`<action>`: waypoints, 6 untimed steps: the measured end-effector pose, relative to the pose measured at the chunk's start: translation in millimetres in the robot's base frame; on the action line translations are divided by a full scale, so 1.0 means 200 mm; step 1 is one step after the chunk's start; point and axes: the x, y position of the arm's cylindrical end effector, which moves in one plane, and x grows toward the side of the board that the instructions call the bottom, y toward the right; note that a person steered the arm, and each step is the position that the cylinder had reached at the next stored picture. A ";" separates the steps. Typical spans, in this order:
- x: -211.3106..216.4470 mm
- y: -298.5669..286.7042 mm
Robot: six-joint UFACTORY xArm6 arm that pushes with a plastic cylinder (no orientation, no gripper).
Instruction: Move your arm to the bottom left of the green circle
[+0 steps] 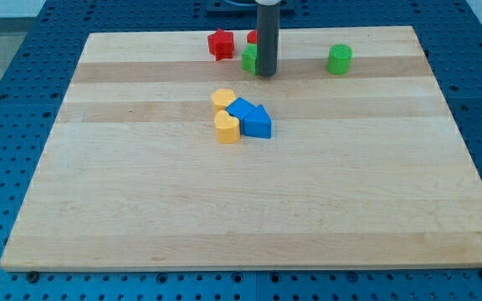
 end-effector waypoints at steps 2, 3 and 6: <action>0.02 -0.05; 0.17 0.03; 0.12 0.72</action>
